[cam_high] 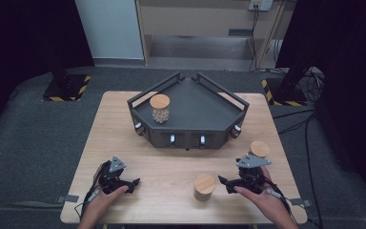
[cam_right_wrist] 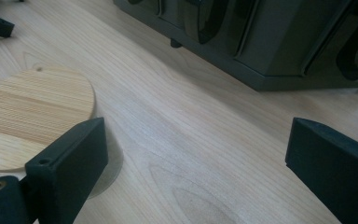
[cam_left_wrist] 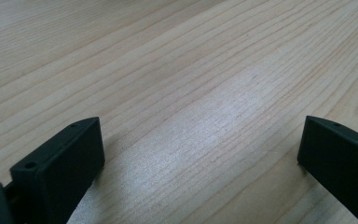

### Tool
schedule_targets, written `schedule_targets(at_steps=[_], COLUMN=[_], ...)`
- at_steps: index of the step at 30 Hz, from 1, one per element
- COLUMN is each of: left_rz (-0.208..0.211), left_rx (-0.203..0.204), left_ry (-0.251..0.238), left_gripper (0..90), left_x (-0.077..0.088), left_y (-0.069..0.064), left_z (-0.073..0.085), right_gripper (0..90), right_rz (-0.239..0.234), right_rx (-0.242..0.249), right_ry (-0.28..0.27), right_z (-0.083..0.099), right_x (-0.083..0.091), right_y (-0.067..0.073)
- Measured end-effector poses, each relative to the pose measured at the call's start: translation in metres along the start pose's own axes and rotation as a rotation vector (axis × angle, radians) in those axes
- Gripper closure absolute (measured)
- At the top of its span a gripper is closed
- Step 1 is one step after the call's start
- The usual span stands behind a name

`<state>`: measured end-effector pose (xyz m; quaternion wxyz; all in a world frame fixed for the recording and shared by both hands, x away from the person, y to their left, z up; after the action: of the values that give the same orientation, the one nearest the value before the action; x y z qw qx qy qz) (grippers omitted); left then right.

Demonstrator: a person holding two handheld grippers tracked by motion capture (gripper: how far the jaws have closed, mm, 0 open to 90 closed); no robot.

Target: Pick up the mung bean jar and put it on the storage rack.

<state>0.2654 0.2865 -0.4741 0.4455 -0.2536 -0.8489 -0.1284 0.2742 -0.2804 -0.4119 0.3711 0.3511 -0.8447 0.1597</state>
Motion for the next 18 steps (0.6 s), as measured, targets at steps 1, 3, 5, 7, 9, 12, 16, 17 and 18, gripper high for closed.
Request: schedule_targets(at_steps=[1,3,5,7,9,12,16,17,18], left_rz=[0.000,0.000,0.000,0.000,0.000,0.000,0.001,0.002,0.002], left_rx=[0.000,0.000,0.000,0.000,0.000,0.000,0.000,0.000,0.000], left_ry=[0.000,0.000,0.000,0.000,0.000,0.000,0.000,0.000,0.000], left_gripper=[0.0,0.0,0.0,0.0,0.0,0.0,0.0,0.0,0.0], left_x=[0.000,0.000,0.000,0.000,0.000,0.000,0.000,0.000,0.000], left_y=[0.000,0.000,0.000,0.000,0.000,0.000,0.000,0.000,0.000], left_z=[0.000,0.000,0.000,0.000,0.000,0.000,0.000,0.000,0.000], right_gripper=[5.8,5.8,5.8,5.7,5.7,5.5,5.3,5.3,5.3], right_rz=[0.000,-0.005,-0.007,-0.010,-0.012,-0.022,-0.023,-0.023,-0.023], right_rx=[0.004,0.008,0.018,0.023,0.032,0.040,0.059,0.062,0.065], right_ry=[0.000,-0.003,-0.004,-0.008,-0.009,-0.009,-0.013,-0.013,-0.014], right_z=[-0.001,-0.003,-0.005,-0.006,-0.008,-0.010,-0.011,-0.011,-0.011], right_x=[0.002,0.006,0.009,0.012,0.015,0.018,0.020,0.020,0.021], right_y=[0.001,0.003,0.005,0.007,0.009,0.013,0.017,0.018,0.020])
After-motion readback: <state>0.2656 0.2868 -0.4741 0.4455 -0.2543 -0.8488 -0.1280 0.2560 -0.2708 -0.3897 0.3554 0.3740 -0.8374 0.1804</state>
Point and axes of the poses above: each handheld gripper's, and its own axes: x roughly backward along the jaws, z roughly out of its underside, y roughly to its left, the point moved 3 cm from there along -x, roughly forward along the jaws, and after that the axes turned 10 degrees about y, right-handed, at the moved point
